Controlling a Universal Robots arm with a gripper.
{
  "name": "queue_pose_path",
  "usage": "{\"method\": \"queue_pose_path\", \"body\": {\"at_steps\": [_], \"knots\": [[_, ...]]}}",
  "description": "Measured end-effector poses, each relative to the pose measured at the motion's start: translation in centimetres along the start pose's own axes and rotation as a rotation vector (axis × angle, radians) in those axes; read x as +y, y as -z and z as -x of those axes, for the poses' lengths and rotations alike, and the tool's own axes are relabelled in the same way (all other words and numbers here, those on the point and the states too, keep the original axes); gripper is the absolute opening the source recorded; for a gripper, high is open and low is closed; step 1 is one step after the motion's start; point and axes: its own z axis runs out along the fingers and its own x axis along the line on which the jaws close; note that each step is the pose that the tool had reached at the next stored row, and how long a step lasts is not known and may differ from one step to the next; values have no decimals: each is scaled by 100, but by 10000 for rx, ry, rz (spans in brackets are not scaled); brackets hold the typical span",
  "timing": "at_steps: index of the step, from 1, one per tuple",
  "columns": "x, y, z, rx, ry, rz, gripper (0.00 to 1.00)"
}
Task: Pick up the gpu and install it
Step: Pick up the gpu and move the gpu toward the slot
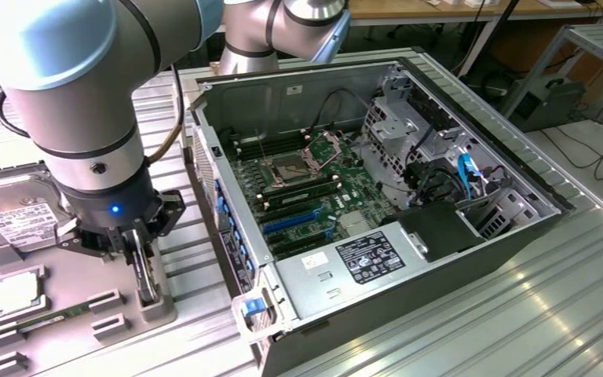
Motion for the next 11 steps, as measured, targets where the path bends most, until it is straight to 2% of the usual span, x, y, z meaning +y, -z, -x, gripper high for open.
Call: {"method": "queue_pose_path", "body": {"at_steps": [11], "knots": [[3,67,-1,0,-13,0,28]]}}
